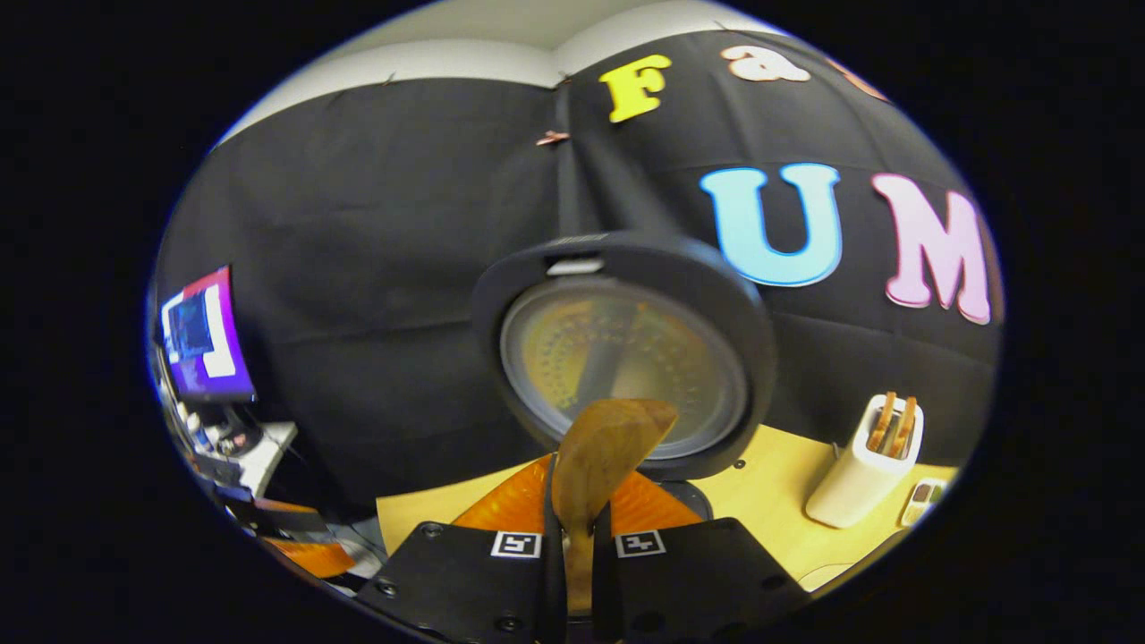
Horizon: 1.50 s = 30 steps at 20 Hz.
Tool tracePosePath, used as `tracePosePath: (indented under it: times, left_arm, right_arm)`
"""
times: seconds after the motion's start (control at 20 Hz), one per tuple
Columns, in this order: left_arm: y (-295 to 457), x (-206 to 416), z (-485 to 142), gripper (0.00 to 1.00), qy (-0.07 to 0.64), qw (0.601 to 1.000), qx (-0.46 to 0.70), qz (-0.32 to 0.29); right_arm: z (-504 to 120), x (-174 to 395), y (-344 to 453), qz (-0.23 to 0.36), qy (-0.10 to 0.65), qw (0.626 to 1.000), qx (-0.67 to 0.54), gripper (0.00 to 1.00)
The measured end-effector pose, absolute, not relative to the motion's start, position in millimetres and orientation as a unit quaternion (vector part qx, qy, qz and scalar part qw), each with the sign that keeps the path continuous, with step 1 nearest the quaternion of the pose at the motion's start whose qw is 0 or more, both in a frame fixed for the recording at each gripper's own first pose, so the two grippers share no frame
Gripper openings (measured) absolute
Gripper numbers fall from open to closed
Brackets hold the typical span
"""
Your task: Close the left gripper, press the button to open the rice cooker; take a wooden spoon from the chopstick holder with the right hand, scoop a spoonful of rice and pour it into the rice cooker, then put the wooden spoon back into the chopstick holder.
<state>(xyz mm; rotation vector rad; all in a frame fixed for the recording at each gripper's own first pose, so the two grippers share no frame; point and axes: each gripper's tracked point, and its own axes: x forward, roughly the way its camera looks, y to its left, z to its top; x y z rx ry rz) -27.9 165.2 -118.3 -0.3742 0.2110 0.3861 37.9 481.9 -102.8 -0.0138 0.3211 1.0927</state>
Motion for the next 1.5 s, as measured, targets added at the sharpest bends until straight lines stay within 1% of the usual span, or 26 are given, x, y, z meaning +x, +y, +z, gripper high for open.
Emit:
tracePosePath:
  times: [0.25, 0.4, 0.6, 0.8, 1.05, 1.15, 1.2, 1.25, 1.35, 1.5]
  left_arm:
    - [137.4, -7.1, -94.3, 0.95, 0.090, 0.969, -0.168, 0.159]
    - [113.5, 5.6, -79.9, 0.95, 0.082, 0.975, -0.153, 0.141]
    - [77.6, 19.8, -68.2, 0.96, 0.081, 0.979, -0.143, 0.122]
    - [38.8, 34.1, -64.2, 0.96, 0.089, 0.978, -0.160, 0.098]
    - [9.5, 45.6, -49.7, 0.95, 0.083, 0.979, -0.159, 0.095]
    - [-1.3, 52.5, -47.5, 0.95, 0.084, 0.981, -0.155, 0.087]
    - [-4.6, 54.3, -47.7, 0.92, 0.086, 0.981, -0.153, 0.087]
    - [-7.3, 55.2, -46.8, 0.95, 0.086, 0.981, -0.151, 0.088]
    - [-11.6, 58.2, -45.3, 0.95, 0.084, 0.981, -0.147, 0.094]
    - [-15.2, 61.4, -44.5, 0.95, 0.089, 0.979, -0.149, 0.107]
  right_arm:
    - [-62.7, 92.4, 412.2, 0.441, 0.156, 0.881, 0.072, 0.15]
    - [-55.3, 133.8, 340.1, 0.375, 0.164, 0.907, 0.100, 0.15]
    - [-53.4, 179.2, 248.0, 0.288, 0.173, 0.930, 0.151, 0.15]
    - [-45.8, 215.7, 149.2, 0.200, 0.181, 0.939, 0.216, 0.15]
    - [-51.7, 247.8, 37.5, 0.103, 0.170, 0.949, 0.246, 0.15]
    - [-61.6, 254.6, 2.1, 0.069, 0.176, 0.947, 0.261, 0.15]
    - [-66.8, 257.0, -13.1, 0.053, 0.179, 0.946, 0.263, 0.15]
    - [-73.0, 259.0, -27.2, 0.038, 0.179, 0.947, 0.263, 0.16]
    - [-87.0, 263.6, -53.5, 0.010, 0.182, 0.948, 0.261, 0.15]
    - [-111.3, 266.4, -78.0, -0.013, 0.197, 0.946, 0.256, 0.15]
